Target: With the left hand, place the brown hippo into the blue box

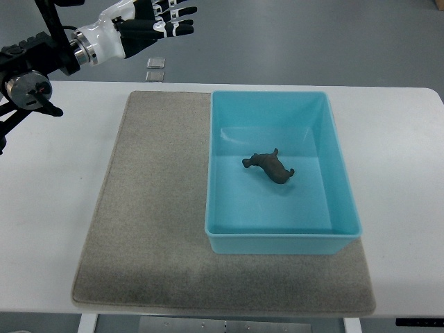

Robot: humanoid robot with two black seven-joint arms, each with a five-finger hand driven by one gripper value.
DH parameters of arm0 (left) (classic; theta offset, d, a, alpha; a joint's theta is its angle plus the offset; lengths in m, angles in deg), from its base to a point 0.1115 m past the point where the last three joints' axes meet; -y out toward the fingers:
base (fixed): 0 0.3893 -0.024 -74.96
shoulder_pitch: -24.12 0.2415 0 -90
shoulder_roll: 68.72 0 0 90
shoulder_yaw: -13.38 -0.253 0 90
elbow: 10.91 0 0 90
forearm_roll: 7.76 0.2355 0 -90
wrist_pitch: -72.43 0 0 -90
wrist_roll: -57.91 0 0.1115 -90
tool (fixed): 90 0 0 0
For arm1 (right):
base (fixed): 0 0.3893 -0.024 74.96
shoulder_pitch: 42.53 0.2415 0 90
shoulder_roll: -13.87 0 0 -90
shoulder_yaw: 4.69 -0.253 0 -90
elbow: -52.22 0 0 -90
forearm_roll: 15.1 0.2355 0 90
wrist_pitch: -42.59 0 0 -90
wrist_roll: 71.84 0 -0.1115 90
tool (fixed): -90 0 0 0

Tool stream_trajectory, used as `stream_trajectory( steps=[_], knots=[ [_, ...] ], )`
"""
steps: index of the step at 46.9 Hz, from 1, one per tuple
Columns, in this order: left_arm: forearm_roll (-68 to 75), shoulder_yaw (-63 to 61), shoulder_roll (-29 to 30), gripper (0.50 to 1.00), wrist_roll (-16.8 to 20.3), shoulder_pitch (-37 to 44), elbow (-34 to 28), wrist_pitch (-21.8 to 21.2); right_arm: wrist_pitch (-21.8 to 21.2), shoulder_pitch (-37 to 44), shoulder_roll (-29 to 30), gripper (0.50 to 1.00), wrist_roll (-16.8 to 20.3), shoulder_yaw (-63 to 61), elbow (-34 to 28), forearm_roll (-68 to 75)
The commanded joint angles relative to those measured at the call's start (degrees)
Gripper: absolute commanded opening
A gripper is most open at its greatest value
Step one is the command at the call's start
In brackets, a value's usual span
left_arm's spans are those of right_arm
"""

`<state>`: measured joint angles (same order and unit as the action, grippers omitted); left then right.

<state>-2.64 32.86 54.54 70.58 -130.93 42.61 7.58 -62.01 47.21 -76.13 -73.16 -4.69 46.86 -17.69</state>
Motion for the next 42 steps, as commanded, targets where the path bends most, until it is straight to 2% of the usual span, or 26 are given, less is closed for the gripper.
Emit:
stream_trajectory(
  steps=[1, 5, 9, 15, 23, 42],
  knots=[
    [-2.21, 0.64, 1.01, 1.0, -0.01, 1.32, -0.7, 1.84, 0.0, 0.0, 0.0, 0.936, 0.0, 0.0, 0.0, 0.04],
    [-5.98, 0.91, 2.33, 1.0, -2.02, 2.64, -1.66, 4.73, 0.0, 0.0, 0.0, 0.936, 0.0, 0.0, 0.0, -0.05],
    [-12.74, 0.91, 2.07, 1.0, -7.38, 3.08, -4.03, 7.81, 0.0, 0.0, 0.0, 0.936, 0.0, 0.0, 0.0, 0.04],
    [-21.71, 0.91, 1.9, 1.0, -10.99, 4.22, -6.67, 8.69, 0.0, 0.0, 0.0, 0.936, 0.0, 0.0, 0.0, 0.04],
    [-29.19, 1.61, 1.63, 1.0, -11.44, 6.77, -9.04, 9.86, 0.0, 0.0, 0.0, 0.936, 0.0, 0.0, 0.0, 0.04],
    [-29.55, 7.59, -0.65, 1.0, -11.44, 12.84, -9.75, 9.86, 0.0, 0.0, 0.0, 0.936, 0.0, 0.0, 0.0, 0.04]
  ],
)
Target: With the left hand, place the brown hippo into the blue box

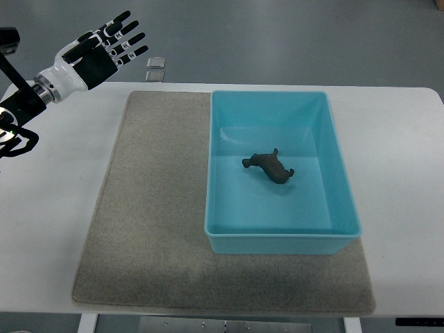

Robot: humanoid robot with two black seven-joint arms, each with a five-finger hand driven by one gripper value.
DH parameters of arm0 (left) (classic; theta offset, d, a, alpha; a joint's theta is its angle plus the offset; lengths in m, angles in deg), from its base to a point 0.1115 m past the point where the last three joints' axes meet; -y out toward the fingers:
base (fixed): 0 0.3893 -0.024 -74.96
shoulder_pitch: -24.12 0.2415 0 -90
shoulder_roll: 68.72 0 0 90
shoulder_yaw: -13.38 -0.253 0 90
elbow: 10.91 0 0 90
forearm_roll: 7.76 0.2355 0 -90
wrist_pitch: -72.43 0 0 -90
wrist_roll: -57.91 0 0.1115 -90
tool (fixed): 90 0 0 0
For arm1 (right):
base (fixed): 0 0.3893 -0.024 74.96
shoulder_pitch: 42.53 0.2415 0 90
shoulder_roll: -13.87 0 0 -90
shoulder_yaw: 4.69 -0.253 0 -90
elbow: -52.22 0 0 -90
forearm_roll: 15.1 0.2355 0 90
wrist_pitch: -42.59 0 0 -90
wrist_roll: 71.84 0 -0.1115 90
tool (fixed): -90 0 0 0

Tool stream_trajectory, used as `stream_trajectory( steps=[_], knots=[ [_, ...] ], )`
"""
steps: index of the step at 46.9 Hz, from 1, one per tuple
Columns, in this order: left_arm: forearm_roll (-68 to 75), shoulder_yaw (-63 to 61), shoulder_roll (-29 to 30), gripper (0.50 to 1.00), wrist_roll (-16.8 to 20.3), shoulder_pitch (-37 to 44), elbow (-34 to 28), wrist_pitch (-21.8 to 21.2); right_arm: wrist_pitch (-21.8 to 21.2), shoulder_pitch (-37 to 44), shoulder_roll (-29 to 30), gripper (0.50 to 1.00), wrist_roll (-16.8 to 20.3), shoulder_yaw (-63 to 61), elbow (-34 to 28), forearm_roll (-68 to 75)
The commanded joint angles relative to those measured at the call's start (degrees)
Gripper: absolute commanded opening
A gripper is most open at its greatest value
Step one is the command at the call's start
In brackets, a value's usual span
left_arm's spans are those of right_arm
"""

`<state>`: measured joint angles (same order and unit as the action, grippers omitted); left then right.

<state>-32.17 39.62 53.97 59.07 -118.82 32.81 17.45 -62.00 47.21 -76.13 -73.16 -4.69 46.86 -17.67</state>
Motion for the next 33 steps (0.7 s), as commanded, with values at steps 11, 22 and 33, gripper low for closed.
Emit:
stream_trajectory(
  steps=[11, 22, 33],
  knots=[
    [0.33, 4.43, 0.53, 1.0, 0.07, 3.89, -0.03, -0.01, 0.0, 0.0, 0.0, 0.936, 0.0, 0.0, 0.0, -0.07],
    [0.94, 4.43, 0.71, 1.0, 0.07, 3.89, 0.05, -0.01, 0.0, 0.0, 0.0, 0.936, 0.0, 0.0, 0.0, 0.02],
    [0.86, 4.52, 1.59, 1.0, 0.16, 3.89, 0.23, -0.01, -0.09, 0.0, 0.0, 0.936, -0.18, 0.0, -0.18, 0.02]
  ],
)
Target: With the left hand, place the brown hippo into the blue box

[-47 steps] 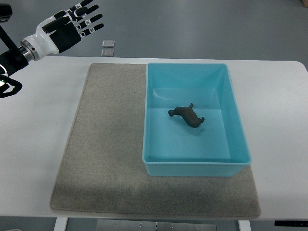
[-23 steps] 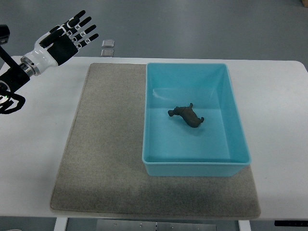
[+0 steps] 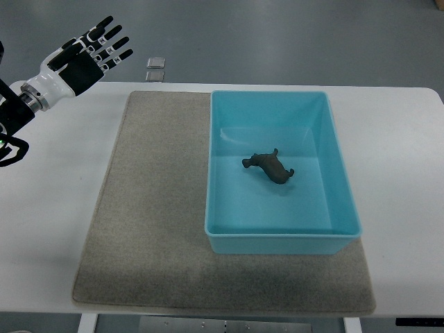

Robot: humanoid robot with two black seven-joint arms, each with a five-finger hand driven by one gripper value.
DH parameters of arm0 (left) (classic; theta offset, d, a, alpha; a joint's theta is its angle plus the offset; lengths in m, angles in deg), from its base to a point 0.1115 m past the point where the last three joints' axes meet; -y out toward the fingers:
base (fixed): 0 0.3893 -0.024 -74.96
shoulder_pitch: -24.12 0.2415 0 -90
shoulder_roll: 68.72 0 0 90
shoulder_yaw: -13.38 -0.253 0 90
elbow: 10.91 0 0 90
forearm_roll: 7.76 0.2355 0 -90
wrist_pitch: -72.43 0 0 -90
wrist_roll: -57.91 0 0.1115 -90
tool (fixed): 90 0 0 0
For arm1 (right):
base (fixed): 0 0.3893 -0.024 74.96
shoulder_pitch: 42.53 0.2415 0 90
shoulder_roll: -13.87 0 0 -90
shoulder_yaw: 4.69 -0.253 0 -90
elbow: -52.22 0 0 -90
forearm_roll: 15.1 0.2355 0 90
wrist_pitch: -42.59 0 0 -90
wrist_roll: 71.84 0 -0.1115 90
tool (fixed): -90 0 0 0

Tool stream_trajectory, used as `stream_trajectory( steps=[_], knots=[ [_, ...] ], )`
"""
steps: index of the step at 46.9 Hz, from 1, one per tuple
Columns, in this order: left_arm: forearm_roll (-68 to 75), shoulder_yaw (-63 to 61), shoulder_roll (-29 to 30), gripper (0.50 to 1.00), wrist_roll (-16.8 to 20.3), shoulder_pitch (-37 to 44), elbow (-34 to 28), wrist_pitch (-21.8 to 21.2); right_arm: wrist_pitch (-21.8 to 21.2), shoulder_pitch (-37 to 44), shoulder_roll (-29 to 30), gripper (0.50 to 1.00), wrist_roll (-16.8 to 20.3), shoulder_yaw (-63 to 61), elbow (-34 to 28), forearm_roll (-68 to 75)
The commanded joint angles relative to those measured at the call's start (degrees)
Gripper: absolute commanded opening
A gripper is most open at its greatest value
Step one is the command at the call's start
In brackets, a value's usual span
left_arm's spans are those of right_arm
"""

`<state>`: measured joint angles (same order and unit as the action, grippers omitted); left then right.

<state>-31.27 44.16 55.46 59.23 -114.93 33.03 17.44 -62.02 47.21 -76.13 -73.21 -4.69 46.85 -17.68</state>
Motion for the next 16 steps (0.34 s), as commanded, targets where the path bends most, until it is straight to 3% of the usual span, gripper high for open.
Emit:
stream_trajectory(
  steps=[1, 16],
  knots=[
    [-0.04, 0.07, 0.1, 1.0, 0.0, 0.0, 0.0, -0.01, -0.16, 0.0, 0.0, 0.936, -0.21, 0.0, -0.16, 0.03],
    [-0.04, 0.08, 0.28, 1.0, 0.18, 0.0, -0.35, -0.01, -0.07, 0.0, 0.0, 0.936, -0.47, -0.18, -0.34, 0.03]
  ],
)
